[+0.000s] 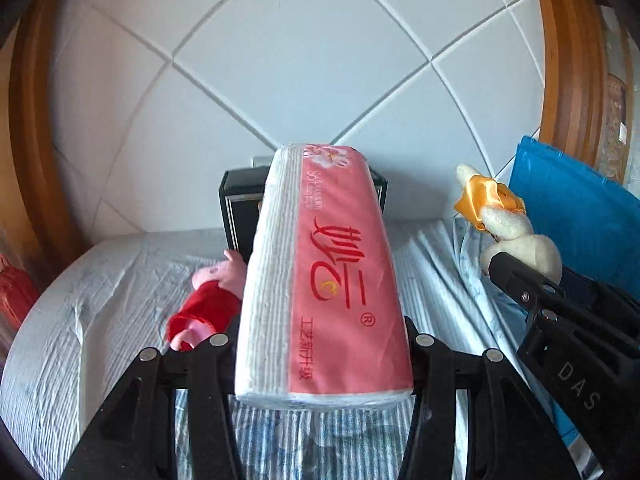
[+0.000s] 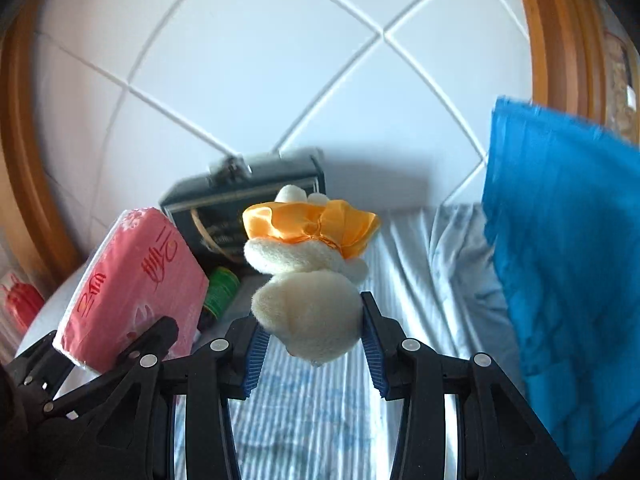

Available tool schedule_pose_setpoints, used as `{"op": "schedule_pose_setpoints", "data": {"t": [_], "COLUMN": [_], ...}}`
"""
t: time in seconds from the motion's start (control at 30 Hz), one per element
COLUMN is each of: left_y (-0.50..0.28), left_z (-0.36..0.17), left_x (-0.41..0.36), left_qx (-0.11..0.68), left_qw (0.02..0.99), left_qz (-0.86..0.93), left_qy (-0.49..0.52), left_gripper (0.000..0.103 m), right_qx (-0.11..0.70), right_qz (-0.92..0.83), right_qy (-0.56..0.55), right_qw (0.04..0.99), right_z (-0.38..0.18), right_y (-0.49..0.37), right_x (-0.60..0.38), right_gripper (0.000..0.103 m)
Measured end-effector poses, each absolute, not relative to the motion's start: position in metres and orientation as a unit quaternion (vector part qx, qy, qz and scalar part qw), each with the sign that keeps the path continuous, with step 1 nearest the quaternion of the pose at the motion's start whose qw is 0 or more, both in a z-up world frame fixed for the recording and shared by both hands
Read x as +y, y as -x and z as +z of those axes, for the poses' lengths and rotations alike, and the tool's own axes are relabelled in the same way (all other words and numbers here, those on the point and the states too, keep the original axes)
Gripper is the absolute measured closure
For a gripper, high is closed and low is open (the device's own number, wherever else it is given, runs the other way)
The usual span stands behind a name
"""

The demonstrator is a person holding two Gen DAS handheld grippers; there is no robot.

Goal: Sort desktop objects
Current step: 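Carry the tissue pack and white bow plush into the blue crate and release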

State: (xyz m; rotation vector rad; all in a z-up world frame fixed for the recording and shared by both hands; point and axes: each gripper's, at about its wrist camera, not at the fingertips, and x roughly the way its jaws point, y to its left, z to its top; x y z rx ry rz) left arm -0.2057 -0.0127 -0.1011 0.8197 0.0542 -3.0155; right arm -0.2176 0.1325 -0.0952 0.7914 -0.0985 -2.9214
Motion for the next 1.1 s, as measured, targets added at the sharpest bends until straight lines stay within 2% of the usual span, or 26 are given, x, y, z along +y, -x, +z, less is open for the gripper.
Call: {"op": "schedule_pose_setpoints", "data": {"t": [0.2,0.63,0.87,1.1], "left_y": [0.157,0.09,0.083,0.072], "left_z": [-0.052,0.015,0.041,0.041], "left_x": [0.007,0.099,0.179,0.268], "left_qx": [0.006,-0.005,-0.028,-0.059], "left_qw": [0.0,-0.098,-0.164,-0.232], "left_qz": [-0.978,-0.987,-0.978,-0.959], "left_qy": [-0.208,-0.129,-0.125,-0.152], "left_gripper": [0.056,0.056,0.056,0.056], "right_qx": [-0.029,-0.024,-0.031,-0.039], "right_qz": [-0.979,-0.993,-0.984,-0.966], "right_qy": [-0.196,-0.078,-0.057,-0.074], "right_qw": [0.041,-0.085,-0.165,-0.245], "right_z": [-0.04,0.041,0.061,0.052], "right_y": [0.159,0.055,0.019,-0.005], "right_x": [0.145,0.229,0.304,0.384], "right_gripper": [0.061,0.061,0.06,0.06]}}
